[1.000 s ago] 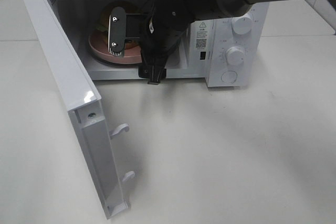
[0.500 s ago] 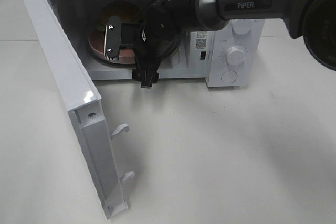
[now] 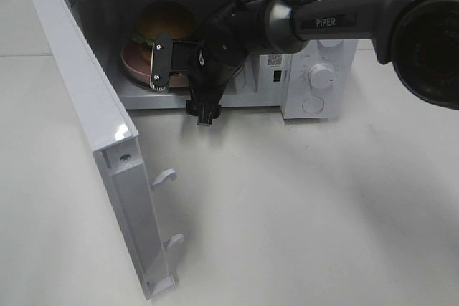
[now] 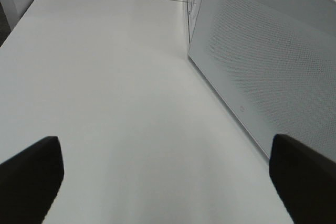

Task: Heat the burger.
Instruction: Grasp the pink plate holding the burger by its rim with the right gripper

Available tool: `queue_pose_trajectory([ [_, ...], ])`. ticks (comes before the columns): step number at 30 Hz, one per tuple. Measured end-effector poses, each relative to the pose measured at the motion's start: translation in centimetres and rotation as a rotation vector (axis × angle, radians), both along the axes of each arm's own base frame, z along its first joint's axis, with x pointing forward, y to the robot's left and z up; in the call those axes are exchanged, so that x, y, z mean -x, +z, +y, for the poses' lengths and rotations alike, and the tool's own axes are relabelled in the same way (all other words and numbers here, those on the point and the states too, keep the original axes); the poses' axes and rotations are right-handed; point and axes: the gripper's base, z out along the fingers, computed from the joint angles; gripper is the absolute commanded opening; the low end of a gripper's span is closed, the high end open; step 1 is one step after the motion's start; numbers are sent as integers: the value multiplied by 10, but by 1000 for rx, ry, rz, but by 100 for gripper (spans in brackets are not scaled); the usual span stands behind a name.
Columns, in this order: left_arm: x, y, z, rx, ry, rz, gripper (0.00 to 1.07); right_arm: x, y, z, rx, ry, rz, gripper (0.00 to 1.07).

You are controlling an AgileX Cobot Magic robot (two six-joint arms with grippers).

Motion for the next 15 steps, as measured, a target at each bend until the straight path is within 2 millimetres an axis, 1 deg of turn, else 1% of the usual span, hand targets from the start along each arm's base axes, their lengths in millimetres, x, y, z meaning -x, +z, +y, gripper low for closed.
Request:
queue_pose_trajectory([
  [3, 0, 0, 0, 0, 0, 0, 101, 0, 0, 0, -1, 2, -4, 83],
  [4, 0, 0, 0, 0, 0, 0, 101, 0, 0, 0, -3, 3, -6, 81],
  [5, 0, 0, 0, 0, 0, 0, 101, 0, 1, 1, -5, 4, -8, 77],
  [8, 0, 0, 0, 0, 0, 0, 101, 0, 1, 1, -5, 4, -8, 74],
  [9, 0, 0, 0, 0, 0, 0, 101, 0, 1, 1, -5, 4, -7, 68],
  [10, 0, 0, 0, 0, 0, 0, 101, 0, 1, 1, -5, 4, -7, 59],
  [11, 0, 0, 0, 0, 0, 0, 101, 0, 1, 1, -5, 4, -7, 59],
  [12, 0, 0, 0, 0, 0, 0, 101, 0, 1, 1, -5, 4, -7, 54],
  [13, 0, 0, 0, 0, 0, 0, 101, 0, 0, 0, 2, 4, -3, 44],
  [14, 0, 0, 0, 0, 0, 0, 101, 0, 0, 0, 2, 4, -3, 44],
  [15, 0, 0, 0, 0, 0, 0, 101, 2, 1, 1, 9, 5, 2, 35],
])
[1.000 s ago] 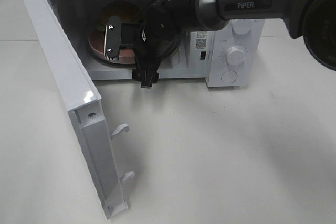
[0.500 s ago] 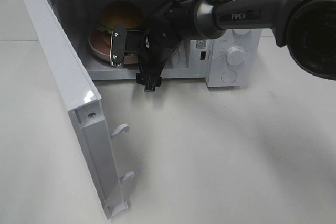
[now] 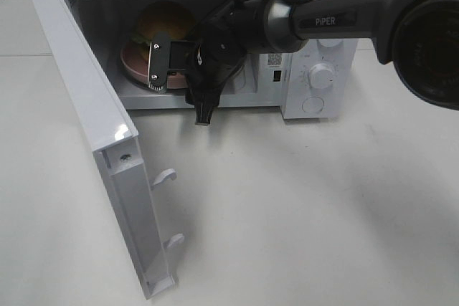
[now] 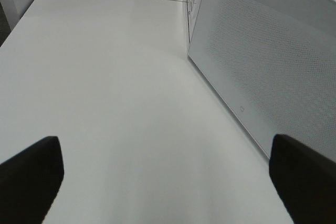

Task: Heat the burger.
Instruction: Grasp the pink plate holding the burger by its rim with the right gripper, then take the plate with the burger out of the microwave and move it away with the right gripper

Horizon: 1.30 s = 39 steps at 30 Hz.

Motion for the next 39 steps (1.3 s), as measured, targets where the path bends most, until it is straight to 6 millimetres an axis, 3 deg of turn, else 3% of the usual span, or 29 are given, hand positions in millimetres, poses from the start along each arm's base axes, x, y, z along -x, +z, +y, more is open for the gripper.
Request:
queue_pose_trajectory([
  [1, 0, 0, 0, 0, 0, 0, 101, 0, 0, 0, 0, 0, 0, 35],
  [5, 0, 0, 0, -5, 3, 0, 101, 5, 3, 3, -1, -8, 22, 15],
  [12, 0, 0, 1, -9, 6, 0, 101, 7, 7, 5, -6, -9, 29, 1],
  [25, 0, 0, 1, -9, 6, 0, 101, 11, 17, 5, 63, 101, 38, 0],
  [34, 0, 0, 1, -10, 7, 0, 101, 21, 41, -1, 118, 184, 100, 0],
  [39, 0, 0, 1, -10, 7, 0, 101, 29, 43, -7, 165, 222, 120, 0],
])
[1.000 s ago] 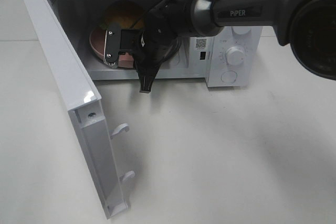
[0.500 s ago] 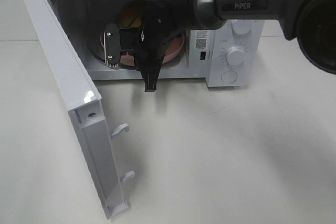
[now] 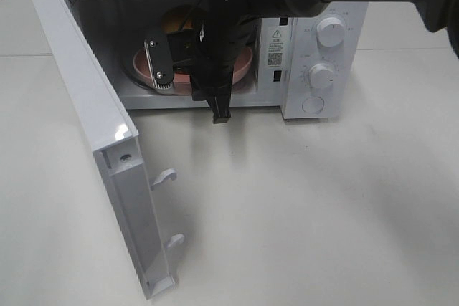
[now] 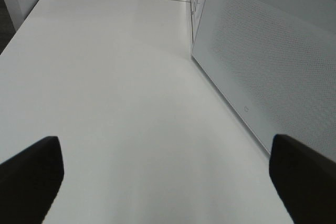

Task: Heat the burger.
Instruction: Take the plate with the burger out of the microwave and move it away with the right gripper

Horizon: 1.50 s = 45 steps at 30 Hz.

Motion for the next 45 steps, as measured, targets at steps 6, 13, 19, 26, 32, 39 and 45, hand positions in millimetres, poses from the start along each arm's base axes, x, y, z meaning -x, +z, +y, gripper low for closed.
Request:
queue_pose_trajectory([
  [6, 0, 0, 0, 0, 0, 0, 101, 18, 6, -10, 23, 60, 23, 0],
  [13, 0, 0, 0, 0, 0, 0, 101, 34, 14, -21, 48, 101, 28, 0],
  [19, 0, 0, 0, 0, 0, 0, 101, 51, 18, -23, 62, 133, 35, 0],
  [26, 0, 0, 0, 0, 0, 0, 101, 68, 21, -23, 71, 160, 44, 0],
  [32, 0, 0, 0, 0, 0, 0, 101, 85, 25, -27, 77, 178, 39, 0],
  [39, 0, 0, 0, 0, 0, 0, 101, 110, 31, -38, 67, 172, 29, 0],
  [45, 0, 0, 0, 0, 0, 0, 101, 131, 35, -45, 39, 167, 20, 0],
])
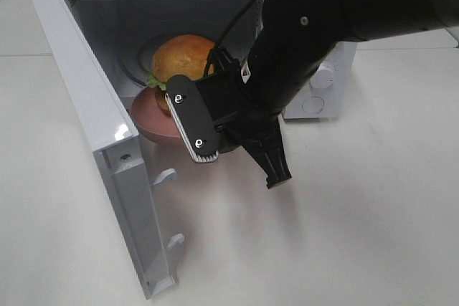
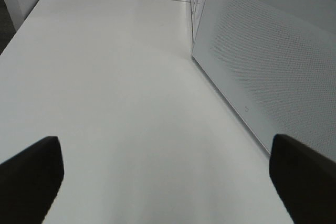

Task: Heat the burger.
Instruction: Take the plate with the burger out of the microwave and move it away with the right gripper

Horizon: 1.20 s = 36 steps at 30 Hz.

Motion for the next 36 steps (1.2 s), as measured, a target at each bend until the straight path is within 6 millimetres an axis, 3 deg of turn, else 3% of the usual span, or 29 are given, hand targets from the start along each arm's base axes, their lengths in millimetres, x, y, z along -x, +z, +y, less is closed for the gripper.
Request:
queue_pose_trajectory([
  [14, 0, 0, 0, 0, 0, 0, 101, 55, 6, -50, -1, -47, 11, 0],
  [22, 0, 0, 0, 0, 0, 0, 101, 90, 22, -88, -42, -90, -36, 0],
  [27, 0, 0, 0, 0, 0, 0, 101, 100, 26, -98, -65, -113, -45, 0],
  [36, 0, 0, 0, 0, 0, 0, 101, 130, 34, -133, -83, -176, -89, 1],
])
